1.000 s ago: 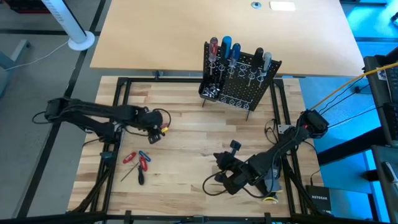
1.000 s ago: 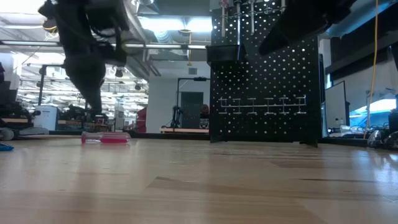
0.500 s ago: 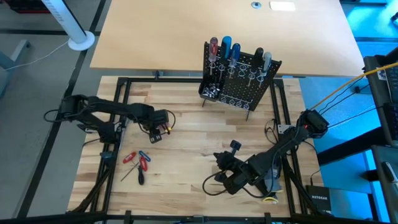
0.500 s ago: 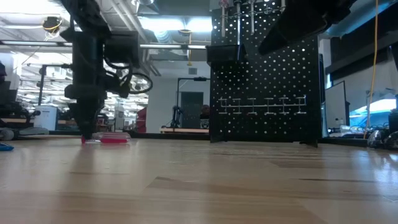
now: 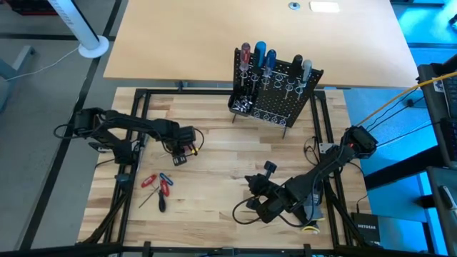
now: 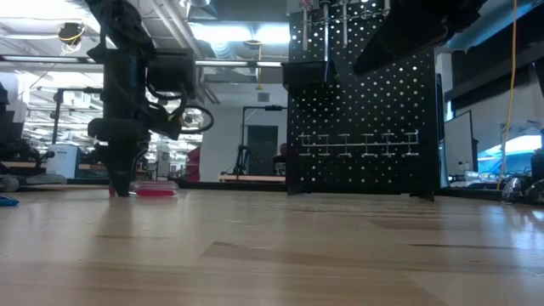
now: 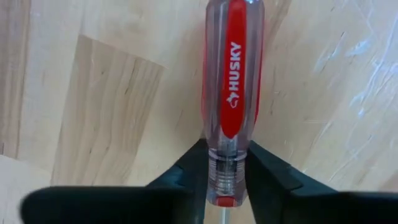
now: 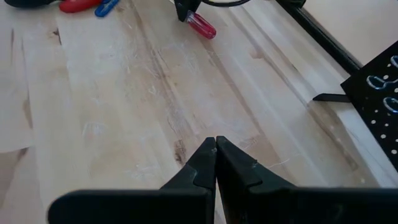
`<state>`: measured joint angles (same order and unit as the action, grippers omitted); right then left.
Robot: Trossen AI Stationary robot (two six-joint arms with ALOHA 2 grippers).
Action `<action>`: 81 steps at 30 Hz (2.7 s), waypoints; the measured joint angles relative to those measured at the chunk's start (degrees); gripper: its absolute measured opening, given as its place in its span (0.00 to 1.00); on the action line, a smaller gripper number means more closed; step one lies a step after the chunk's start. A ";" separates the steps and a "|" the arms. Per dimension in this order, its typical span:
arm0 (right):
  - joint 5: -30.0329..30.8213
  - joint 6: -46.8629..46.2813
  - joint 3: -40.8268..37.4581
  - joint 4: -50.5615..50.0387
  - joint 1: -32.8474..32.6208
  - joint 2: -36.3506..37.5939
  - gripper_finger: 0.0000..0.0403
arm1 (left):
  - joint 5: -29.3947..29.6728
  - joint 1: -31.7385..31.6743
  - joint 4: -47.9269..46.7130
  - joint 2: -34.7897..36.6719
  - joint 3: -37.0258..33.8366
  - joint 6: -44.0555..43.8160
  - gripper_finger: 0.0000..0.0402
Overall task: Hang tools onto peg board
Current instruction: Hang the red screwdriver on the black pegboard
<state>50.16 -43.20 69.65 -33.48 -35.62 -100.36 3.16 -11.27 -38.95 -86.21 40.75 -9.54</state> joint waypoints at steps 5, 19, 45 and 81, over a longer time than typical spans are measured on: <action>-0.29 -0.19 0.00 0.03 0.00 0.00 0.03 | 0.11 0.52 0.36 0.03 -0.08 -0.24 0.14; -4.73 1.17 0.00 2.97 0.00 0.02 0.10 | 0.94 5.29 0.99 8.95 -0.28 -3.35 0.15; 20.71 8.52 5.66 -0.89 -10.42 9.95 0.51 | -1.49 23.96 53.61 21.72 2.87 10.72 0.17; -11.34 49.64 5.64 58.88 6.74 0.65 0.51 | -1.47 29.71 75.12 9.86 2.85 16.57 0.18</action>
<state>38.82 6.44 75.29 25.40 -28.88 -99.71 1.69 18.44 36.17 -76.36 43.59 7.03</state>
